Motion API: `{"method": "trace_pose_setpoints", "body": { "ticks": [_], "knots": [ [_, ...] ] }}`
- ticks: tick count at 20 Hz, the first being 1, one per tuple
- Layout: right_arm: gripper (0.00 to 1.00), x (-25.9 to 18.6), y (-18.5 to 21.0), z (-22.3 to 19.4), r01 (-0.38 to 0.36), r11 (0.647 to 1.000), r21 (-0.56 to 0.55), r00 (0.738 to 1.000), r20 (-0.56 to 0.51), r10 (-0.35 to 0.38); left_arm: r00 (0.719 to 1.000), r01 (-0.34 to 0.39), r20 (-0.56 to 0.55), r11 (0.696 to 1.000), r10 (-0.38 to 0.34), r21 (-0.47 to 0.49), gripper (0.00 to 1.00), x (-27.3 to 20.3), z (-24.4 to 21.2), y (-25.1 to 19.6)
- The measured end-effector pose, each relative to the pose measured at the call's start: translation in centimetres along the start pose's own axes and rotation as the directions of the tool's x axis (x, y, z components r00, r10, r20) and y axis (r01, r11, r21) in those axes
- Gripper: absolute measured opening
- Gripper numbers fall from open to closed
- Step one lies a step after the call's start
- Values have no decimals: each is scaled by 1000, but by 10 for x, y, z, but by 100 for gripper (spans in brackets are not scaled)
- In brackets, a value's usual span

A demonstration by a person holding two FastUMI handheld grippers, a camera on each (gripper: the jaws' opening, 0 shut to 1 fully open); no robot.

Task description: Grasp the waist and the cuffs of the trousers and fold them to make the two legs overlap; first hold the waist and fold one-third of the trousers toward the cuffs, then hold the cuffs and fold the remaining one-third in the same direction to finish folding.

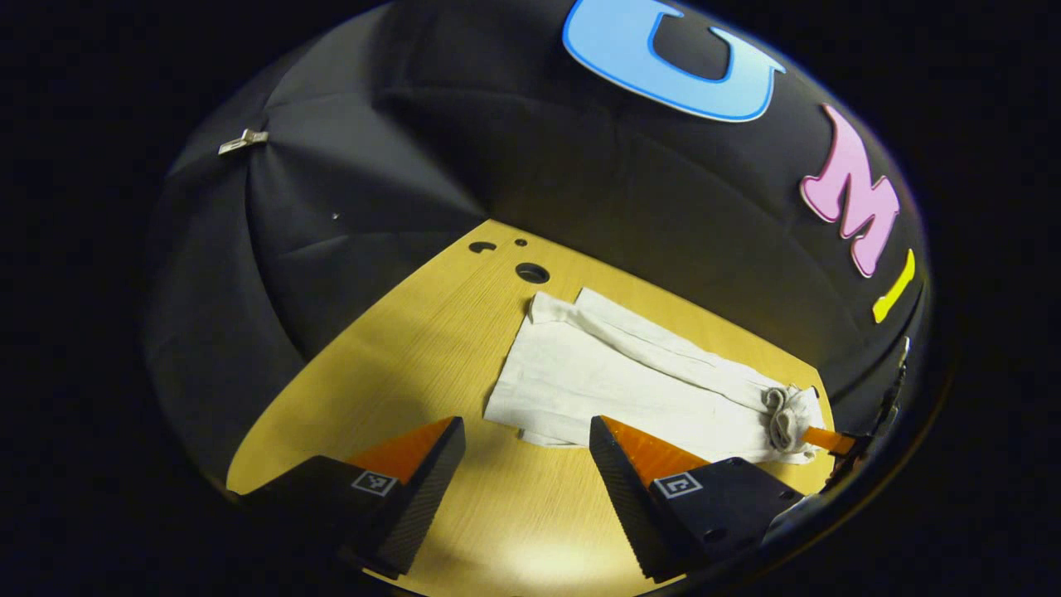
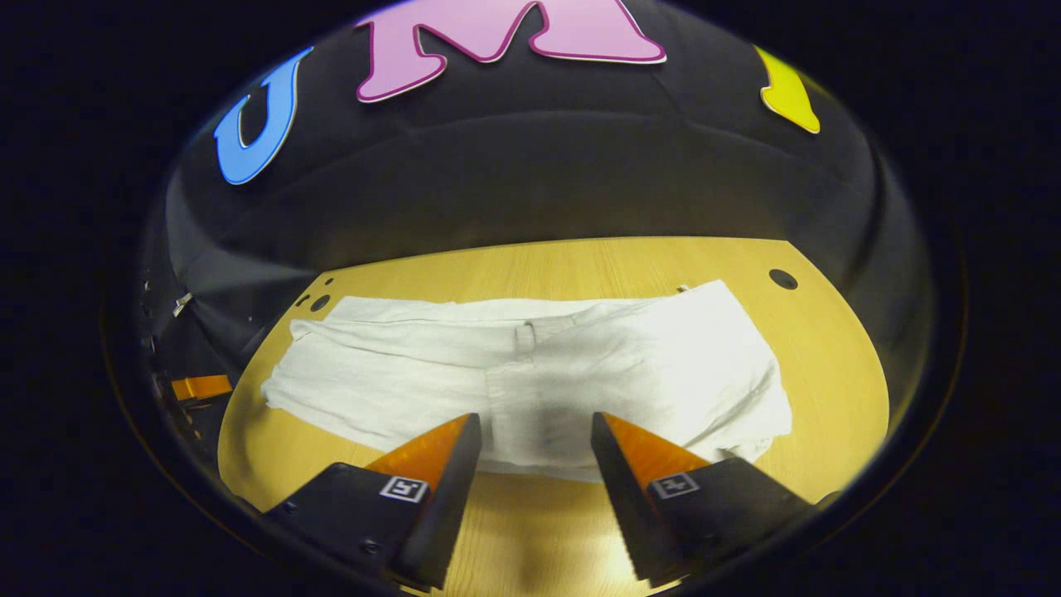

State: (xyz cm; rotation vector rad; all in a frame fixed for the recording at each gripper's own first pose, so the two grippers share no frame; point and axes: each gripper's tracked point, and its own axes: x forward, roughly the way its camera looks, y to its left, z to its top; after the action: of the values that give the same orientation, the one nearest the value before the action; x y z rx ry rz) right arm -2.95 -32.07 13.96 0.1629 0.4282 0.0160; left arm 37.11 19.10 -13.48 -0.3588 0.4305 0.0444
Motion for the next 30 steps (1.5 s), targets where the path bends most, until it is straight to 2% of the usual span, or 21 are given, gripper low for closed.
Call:
{"method": "trace_pose_setpoints", "body": {
  "ticks": [1,2,4,5,6,8,11,14,17,19,20,23,27,28,29,30],
  "knots": [
    [98,-8,2,-4,6,1000,7,1000,5,-6,1000,-17,-7,1000,17,-18,96,8,-4,-2],
    [100,-17,-1,-2,24,1000,19,999,22,-24,999,-39,-15,999,38,-31,96,13,-9,-4],
    [100,-35,-13,4,69,997,22,995,71,-70,997,-73,-22,997,72,-41,96,25,-15,-10],
    [99,-46,-21,4,92,996,19,992,89,-94,995,-100,-25,994,99,-36,92,30,-17,-10],
    [99,-59,-30,3,116,993,20,988,99,-117,991,-135,-28,990,134,-28,96,36,-20,-9],
    [100,-82,-41,-3,123,992,29,987,102,-125,981,-196,-18,980,196,-31,96,43,-18,-5],
    [99,-124,-70,-24,164,986,14,983,81,-164,978,-204,-50,978,202,-36,96,60,-30,-12],
    [99,-168,-92,-38,243,970,15,965,103,-243,970,-239,-35,971,239,16,96,72,-25,-12],
    [99,-193,-92,-59,249,966,64,963,86,-254,952,-301,-37,949,305,94,98,73,-30,-11],
    [99,-203,-91,-70,251,965,83,964,73,-257,955,-287,-37,949,294,131,98,75,-29,-17],
    [99,-207,-92,-76,257,963,85,963,66,-262,957,-282,-38,950,289,133,89,76,-28,-19],
    [99,-215,-92,-80,258,961,101,962,69,-266,963,-251,-62,957,263,146,83,76,-32,-19],
    [99,-228,-91,-85,267,958,104,957,86,-276,971,-197,-94,963,218,186,63,77,-35,-27],
    [99,-230,-91,-87,269,958,99,957,86,-277,975,-178,-97,966,198,186,52,76,-35,-32],
    [99,-233,-91,-91,272,958,93,956,83,-280,979,-159,-95,970,179,186,46,77,-36,-37],
    [99,-236,-92,-93,278,956,90,955,82,-285,983,-142,-88,972,161,186,25,77,-36,-41]
  ]
}}
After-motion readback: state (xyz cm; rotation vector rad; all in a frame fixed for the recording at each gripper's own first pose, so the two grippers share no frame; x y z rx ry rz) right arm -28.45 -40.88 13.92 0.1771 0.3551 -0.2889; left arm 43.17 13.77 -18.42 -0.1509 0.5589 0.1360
